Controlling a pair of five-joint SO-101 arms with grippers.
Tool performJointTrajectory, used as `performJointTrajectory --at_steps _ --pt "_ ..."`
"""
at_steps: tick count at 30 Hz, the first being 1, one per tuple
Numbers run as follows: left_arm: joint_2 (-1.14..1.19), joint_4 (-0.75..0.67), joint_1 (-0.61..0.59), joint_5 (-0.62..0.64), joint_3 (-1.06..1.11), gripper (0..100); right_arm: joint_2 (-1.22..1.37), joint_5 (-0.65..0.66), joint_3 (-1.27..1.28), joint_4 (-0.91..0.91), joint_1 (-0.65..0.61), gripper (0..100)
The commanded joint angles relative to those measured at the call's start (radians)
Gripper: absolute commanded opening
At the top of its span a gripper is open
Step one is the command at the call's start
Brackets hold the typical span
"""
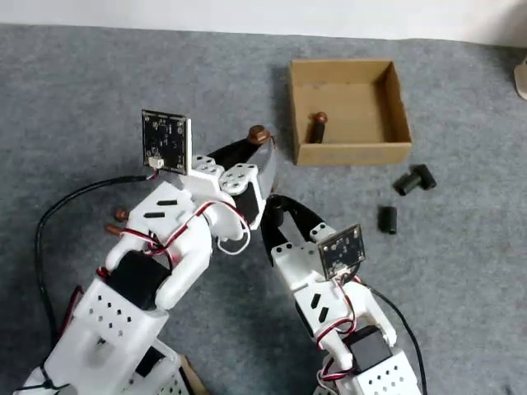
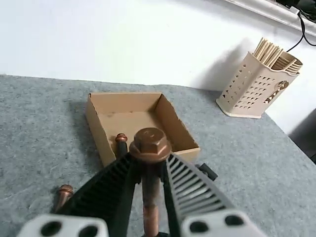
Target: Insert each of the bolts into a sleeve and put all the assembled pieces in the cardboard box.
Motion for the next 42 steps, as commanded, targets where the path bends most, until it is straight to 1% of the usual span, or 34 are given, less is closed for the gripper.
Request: performJointTrajectory --at_steps 1,7,20,24,33,42 --pt "-0.039 0.002 0.031 -0.005 0.004 1 -0.008 0.014 0.107 0.002 -0.002 0.5" --pt "-0.038 -0.002 0.074 -0.006 0.051 1 -0.008 0.014 0.107 0.002 -0.002 0.5" --pt "-0.036 0.0 0.065 -0.014 0.09 1 -0.008 0.014 0.107 0.004 -0.002 0.5" --pt "-0.036 -0.006 0.065 -0.078 0.133 1 -0.008 0.014 0.107 0.004 -0.002 0.5" --pt "-0.036 0.0 0.062 -0.091 0.168 1 -0.008 0.014 0.107 0.004 -0.002 0.5" --pt "-0.067 -0.005 0.058 -0.086 0.298 1 -0.008 0.014 0.107 0.004 -0.001 0.5"
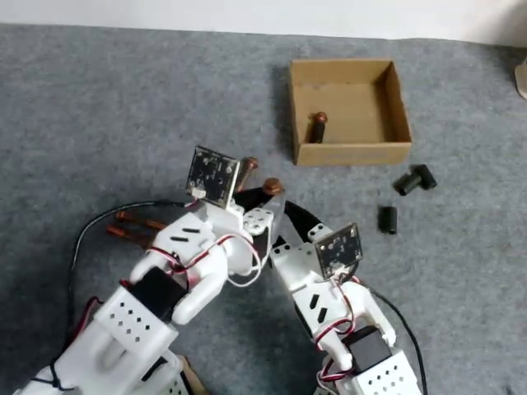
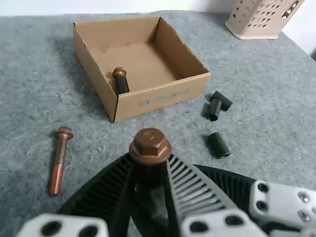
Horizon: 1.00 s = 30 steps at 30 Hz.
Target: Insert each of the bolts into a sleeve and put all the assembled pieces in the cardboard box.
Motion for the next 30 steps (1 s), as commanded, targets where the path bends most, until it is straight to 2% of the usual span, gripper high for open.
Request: performJointTrajectory --at_steps 1,5,7,12,15,19,22,26,30 --pt "-0.035 0.003 -0.001 -0.003 0.027 1 -0.01 0.012 0.107 0.001 0.005 0.5" --pt "-0.084 0.003 -0.004 -0.006 0.042 1 -0.01 0.012 0.107 0.036 0.03 0.5" --pt "-0.108 0.009 -0.002 -0.006 0.044 5 -0.01 0.012 0.107 0.041 0.031 0.5" --pt "-0.125 0.028 -0.007 -0.005 0.065 30 -0.012 0.012 0.107 0.039 0.031 0.5" --pt "-0.128 0.063 -0.008 -0.002 0.099 38 -0.019 0.012 0.107 0.038 0.031 0.5" --pt "-0.13 0.117 -0.01 -0.002 0.099 38 -0.019 0.012 0.107 0.038 0.041 0.5" --pt "-0.13 0.129 -0.018 -0.002 0.094 38 -0.019 0.012 0.107 0.038 0.114 0.5" --pt "-0.13 0.129 -0.116 -0.002 0.067 38 -0.018 0.014 0.107 0.036 0.222 0.5" --pt "-0.122 0.129 -0.222 -0.002 0.061 38 -0.012 0.018 0.107 0.039 0.255 0.5"
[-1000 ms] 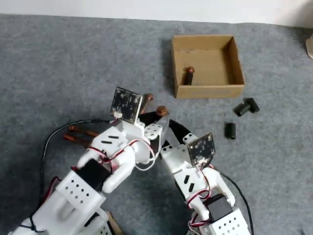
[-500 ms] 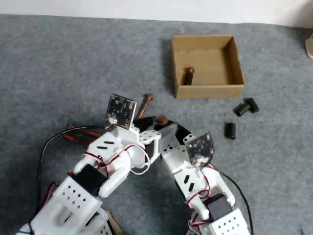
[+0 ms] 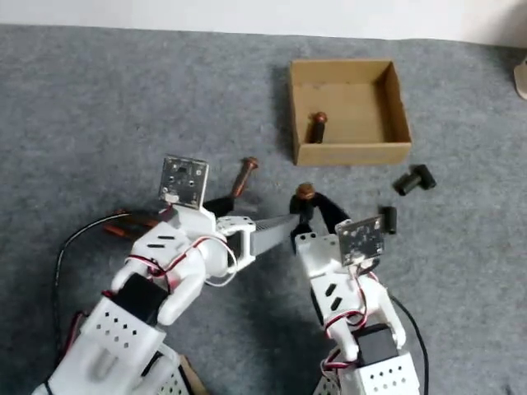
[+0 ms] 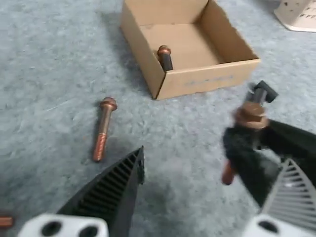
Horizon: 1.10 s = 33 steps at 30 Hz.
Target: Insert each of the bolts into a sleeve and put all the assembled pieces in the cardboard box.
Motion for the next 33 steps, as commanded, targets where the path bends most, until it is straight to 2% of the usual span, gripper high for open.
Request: performJointTrajectory --at_steps 1,6,14,18,26,33 --pt "-0.002 0.012 -0.091 -0.003 -0.042 38 -0.012 0.015 0.107 -0.002 0.045 0.5" --pt "-0.002 0.052 -0.154 -0.003 0.028 38 -0.01 0.015 0.104 0.059 0.047 0.5" --pt "-0.008 0.048 -0.3 -0.002 0.162 38 0.031 0.018 -0.051 0.139 0.091 0.5" --pt "-0.01 0.02 -0.302 -0.005 0.232 38 0.231 0.017 -0.153 0.136 0.116 0.5" --pt "-0.01 -0.269 -0.358 -0.009 0.364 38 0.65 0.017 -0.518 0.134 0.136 0.5" --pt "-0.002 -0.29 -0.371 -0.011 0.371 38 1.024 0.02 -0.878 0.134 0.148 0.5"
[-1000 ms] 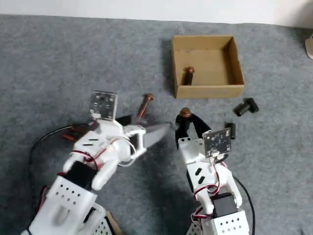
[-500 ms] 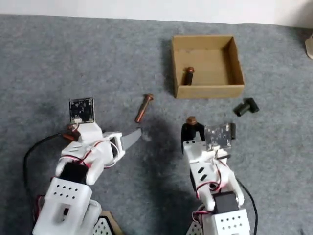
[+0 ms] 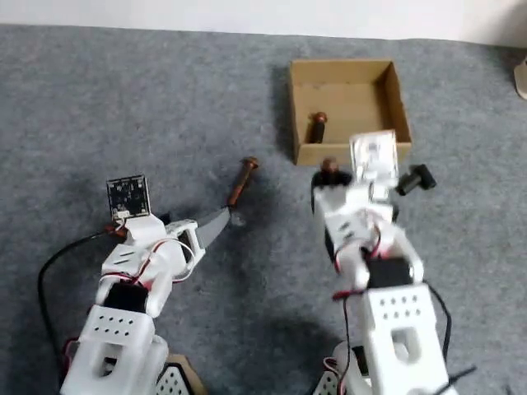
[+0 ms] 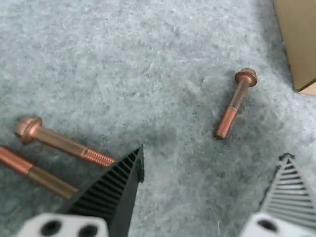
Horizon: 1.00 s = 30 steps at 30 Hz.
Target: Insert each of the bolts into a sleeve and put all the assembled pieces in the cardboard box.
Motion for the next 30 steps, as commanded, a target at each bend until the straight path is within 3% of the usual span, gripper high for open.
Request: performJointTrajectory --at_steps 1,6,14,30 --pt "-0.004 -0.023 -0.013 -0.005 -0.007 38 0.191 0.017 -0.242 -0.007 0.024 0.5" --pt "-0.004 -0.029 -0.012 -0.092 0.007 38 0.453 0.017 -0.473 -0.007 0.044 0.5" --pt "-0.004 -0.029 -0.007 -0.094 0.01 38 0.835 0.091 -0.803 -0.007 0.076 0.5" --pt "-0.004 -0.029 -0.007 -0.094 0.01 38 1.469 0.095 -1.412 0.001 0.151 0.5"
